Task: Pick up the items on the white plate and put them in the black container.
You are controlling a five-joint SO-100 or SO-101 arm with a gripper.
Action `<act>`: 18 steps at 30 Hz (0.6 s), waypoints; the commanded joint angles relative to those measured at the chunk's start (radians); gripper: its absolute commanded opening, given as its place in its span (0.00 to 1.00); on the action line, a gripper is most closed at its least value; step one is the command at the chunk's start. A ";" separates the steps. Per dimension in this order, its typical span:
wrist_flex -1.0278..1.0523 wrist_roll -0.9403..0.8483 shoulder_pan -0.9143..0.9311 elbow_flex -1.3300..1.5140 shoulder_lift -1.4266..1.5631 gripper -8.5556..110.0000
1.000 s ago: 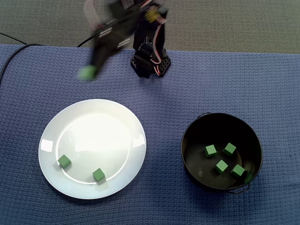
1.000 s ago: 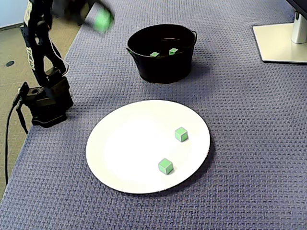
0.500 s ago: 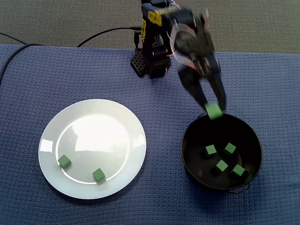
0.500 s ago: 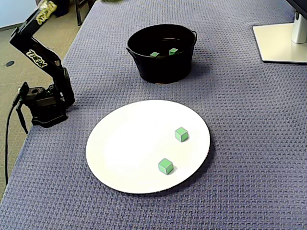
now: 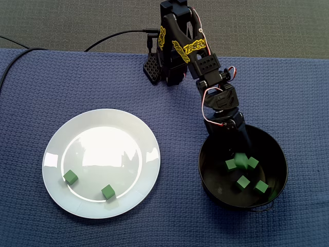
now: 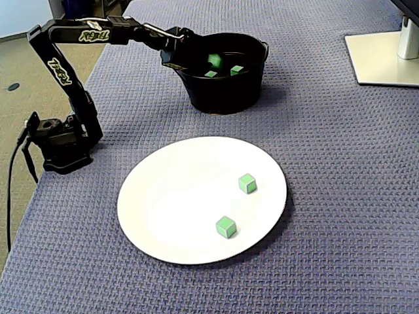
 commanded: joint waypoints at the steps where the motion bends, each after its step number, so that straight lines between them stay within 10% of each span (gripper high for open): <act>1: 0.095 0.003 0.041 -0.038 0.040 0.32; 11: 0.756 -0.138 0.282 -0.718 0.264 0.43; 18: 0.965 -0.209 0.775 -1.210 0.130 0.41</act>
